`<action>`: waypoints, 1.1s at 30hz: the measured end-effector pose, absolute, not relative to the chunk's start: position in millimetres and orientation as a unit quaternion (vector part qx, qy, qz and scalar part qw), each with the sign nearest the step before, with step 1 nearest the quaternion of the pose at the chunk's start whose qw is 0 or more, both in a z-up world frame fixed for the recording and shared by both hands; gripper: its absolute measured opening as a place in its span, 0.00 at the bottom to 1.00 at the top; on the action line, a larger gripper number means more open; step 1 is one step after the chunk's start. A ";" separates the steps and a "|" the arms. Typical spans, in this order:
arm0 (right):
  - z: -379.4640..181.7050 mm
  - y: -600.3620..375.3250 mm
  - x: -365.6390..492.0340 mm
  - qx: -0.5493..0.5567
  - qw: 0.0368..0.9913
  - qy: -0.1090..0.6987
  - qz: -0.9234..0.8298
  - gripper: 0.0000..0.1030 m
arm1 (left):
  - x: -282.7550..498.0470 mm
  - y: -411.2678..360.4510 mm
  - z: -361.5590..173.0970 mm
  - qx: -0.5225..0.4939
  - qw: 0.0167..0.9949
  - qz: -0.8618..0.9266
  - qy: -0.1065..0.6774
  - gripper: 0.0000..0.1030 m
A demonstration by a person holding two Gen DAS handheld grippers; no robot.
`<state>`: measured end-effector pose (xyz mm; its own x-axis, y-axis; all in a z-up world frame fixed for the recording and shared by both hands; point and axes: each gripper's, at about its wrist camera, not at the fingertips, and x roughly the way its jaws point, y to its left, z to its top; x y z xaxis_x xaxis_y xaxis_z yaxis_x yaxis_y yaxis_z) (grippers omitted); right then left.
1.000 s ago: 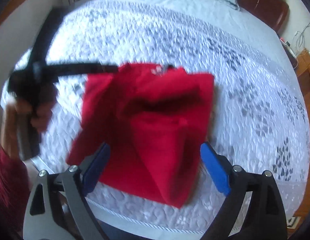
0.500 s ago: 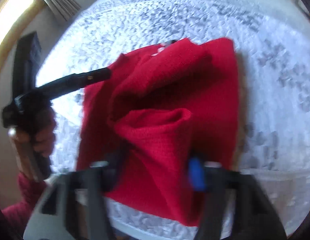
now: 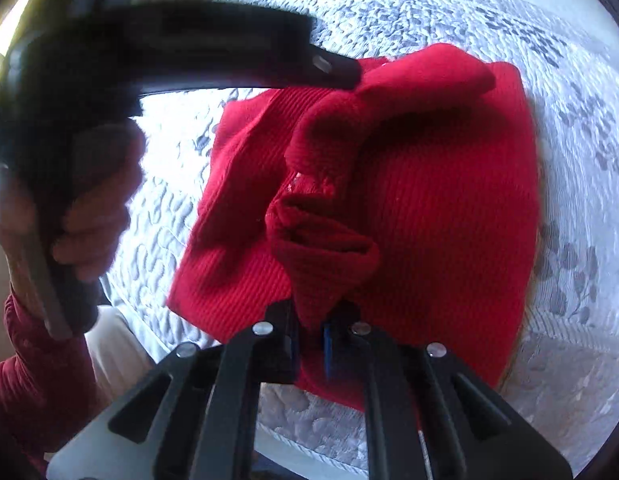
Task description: Fold small clothes
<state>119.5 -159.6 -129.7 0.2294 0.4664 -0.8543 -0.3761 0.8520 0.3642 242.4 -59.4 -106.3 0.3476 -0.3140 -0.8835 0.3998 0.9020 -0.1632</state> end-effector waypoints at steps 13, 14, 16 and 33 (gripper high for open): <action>-137.6 -179.9 111.3 0.096 0.783 0.546 0.282 0.07 | 256.6 -103.1 -137.2 0.116 0.809 -0.178 0.548 0.33; -138.2 -180.5 110.9 0.098 0.783 0.546 0.283 0.07 | 261.9 -92.0 -136.8 0.070 0.806 -0.178 0.560 0.26; -139.2 -183.6 107.6 0.099 0.783 0.543 0.286 0.07 | 269.2 -71.2 -135.5 0.000 0.801 -0.174 0.572 0.19; -139.7 -193.3 103.1 0.108 0.786 0.536 0.288 0.07 | 234.9 16.2 -115.4 -0.158 0.772 -0.178 0.590 0.55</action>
<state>103.1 -193.3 -139.7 0.2597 0.5691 -0.7802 -0.3366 0.8106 0.4792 234.9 16.2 -115.4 0.2408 -0.4605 -0.8544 0.0882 0.8870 -0.4533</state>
